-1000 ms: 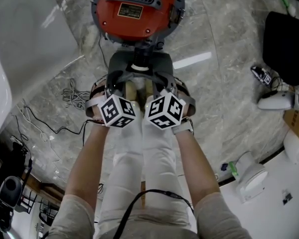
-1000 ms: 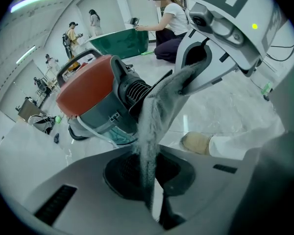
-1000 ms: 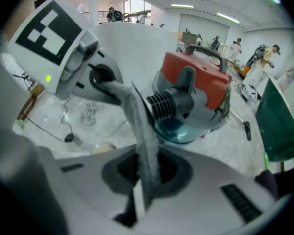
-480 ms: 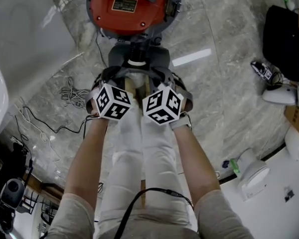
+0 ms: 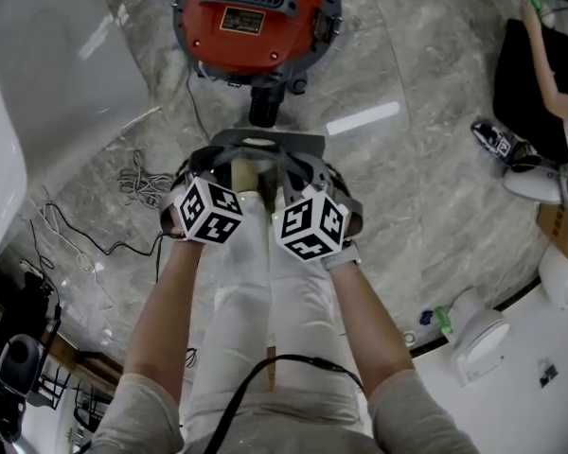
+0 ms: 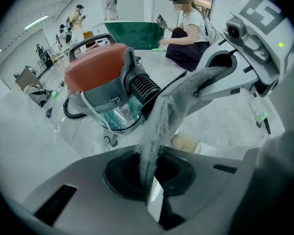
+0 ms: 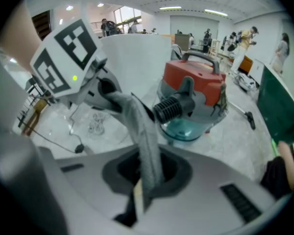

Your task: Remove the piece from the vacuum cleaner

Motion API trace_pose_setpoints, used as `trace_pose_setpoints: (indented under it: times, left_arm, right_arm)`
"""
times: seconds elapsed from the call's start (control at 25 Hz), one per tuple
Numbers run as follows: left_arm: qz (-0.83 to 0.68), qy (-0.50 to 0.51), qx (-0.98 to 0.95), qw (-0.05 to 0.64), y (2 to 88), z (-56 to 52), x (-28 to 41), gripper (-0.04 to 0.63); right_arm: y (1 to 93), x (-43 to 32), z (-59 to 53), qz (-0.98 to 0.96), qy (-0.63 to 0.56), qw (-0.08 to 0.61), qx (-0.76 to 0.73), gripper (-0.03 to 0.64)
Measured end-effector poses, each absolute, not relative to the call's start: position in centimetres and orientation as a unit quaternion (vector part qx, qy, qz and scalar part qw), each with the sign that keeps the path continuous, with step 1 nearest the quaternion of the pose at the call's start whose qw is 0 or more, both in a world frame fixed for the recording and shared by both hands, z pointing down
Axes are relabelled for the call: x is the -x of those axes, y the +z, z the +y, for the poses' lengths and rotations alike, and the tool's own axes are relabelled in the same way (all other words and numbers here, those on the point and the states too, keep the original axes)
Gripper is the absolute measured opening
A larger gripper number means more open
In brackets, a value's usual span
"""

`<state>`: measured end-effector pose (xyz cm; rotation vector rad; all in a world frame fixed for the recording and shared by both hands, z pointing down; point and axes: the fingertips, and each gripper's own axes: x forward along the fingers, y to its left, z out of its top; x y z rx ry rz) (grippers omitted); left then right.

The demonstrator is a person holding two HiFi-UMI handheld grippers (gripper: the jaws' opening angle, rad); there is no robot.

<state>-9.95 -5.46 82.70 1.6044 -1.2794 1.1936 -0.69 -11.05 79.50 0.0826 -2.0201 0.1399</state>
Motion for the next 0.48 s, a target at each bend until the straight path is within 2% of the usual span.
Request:
trace_pose_setpoints:
  times: [0.48]
  left_arm:
    - [-0.492,0.471,-0.635,0.365,79.4,-1.3,7.7,0.032]
  right_arm:
    - [76.4,-1.2,-7.7,-0.853,0.055,0.519,0.006,0.026]
